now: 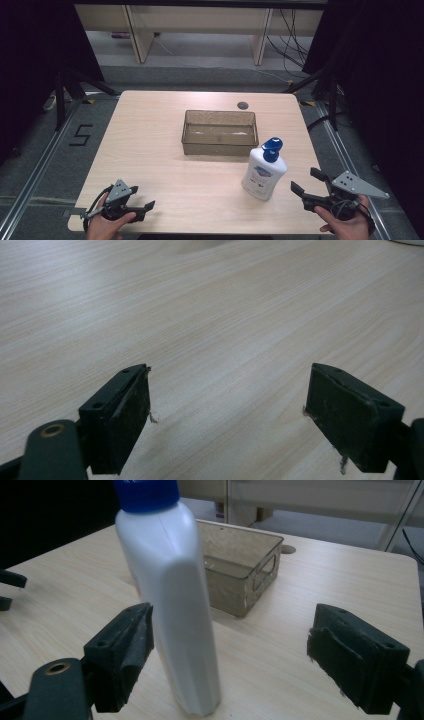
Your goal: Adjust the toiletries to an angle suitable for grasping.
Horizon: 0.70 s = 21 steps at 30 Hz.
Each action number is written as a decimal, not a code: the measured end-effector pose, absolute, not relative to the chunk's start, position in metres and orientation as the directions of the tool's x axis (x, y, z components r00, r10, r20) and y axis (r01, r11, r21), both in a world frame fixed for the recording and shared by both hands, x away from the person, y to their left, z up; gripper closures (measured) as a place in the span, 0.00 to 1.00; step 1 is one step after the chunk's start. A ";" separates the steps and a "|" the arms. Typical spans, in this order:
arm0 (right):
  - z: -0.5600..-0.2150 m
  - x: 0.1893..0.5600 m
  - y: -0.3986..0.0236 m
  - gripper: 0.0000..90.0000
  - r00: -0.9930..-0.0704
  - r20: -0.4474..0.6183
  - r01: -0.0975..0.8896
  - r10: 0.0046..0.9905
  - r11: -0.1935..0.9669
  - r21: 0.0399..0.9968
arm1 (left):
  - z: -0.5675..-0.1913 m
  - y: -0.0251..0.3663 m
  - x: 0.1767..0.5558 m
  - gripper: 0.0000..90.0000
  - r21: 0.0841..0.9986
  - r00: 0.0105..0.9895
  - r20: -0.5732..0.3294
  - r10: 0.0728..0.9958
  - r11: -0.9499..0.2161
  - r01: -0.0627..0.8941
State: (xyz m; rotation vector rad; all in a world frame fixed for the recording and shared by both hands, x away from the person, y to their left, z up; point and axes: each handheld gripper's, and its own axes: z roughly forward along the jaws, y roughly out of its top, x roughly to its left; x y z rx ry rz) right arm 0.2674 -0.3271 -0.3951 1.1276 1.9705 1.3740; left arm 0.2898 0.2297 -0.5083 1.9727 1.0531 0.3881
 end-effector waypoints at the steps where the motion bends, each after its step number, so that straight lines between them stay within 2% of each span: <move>1: -0.392 0.267 -0.325 0.21 -0.555 0.052 0.335 0.830 0.166 0.928 | -0.508 0.230 0.290 0.20 0.790 0.601 -0.109 0.791 -0.298 0.535; 5: -0.387 0.264 -0.321 0.21 -0.551 0.071 0.344 0.832 0.148 0.927 | -0.507 0.232 0.290 0.20 0.778 0.617 -0.086 0.782 -0.334 0.532; 12: -0.378 0.272 -0.311 0.21 -0.601 0.013 0.263 0.799 0.183 0.947 | -0.507 0.231 0.290 0.20 0.782 0.613 -0.092 0.785 -0.324 0.532; 14: -0.374 0.271 -0.304 0.21 -0.615 0.044 0.285 0.787 0.169 0.944 | -0.506 0.231 0.290 0.20 0.780 0.611 -0.088 0.787 -0.327 0.533; 17: -0.372 0.274 -0.303 0.21 -0.625 0.012 0.249 0.781 0.184 0.951 | -0.507 0.231 0.290 0.20 0.782 0.613 -0.088 0.785 -0.327 0.531; 18: -0.370 0.272 -0.301 0.21 -0.620 0.047 0.282 0.783 0.167 0.945 | -0.507 0.231 0.290 0.20 0.782 0.615 -0.089 0.784 -0.328 0.530; 20: -0.367 0.275 -0.299 0.20 -0.626 0.038 0.271 0.779 0.172 0.947 | -0.507 0.231 0.290 0.20 0.781 0.618 -0.087 0.781 -0.331 0.529; 21: -0.366 0.277 -0.298 0.19 -0.626 0.023 0.252 0.779 0.174 0.952 | -0.508 0.228 0.290 0.20 0.795 0.606 -0.111 0.788 -0.295 0.530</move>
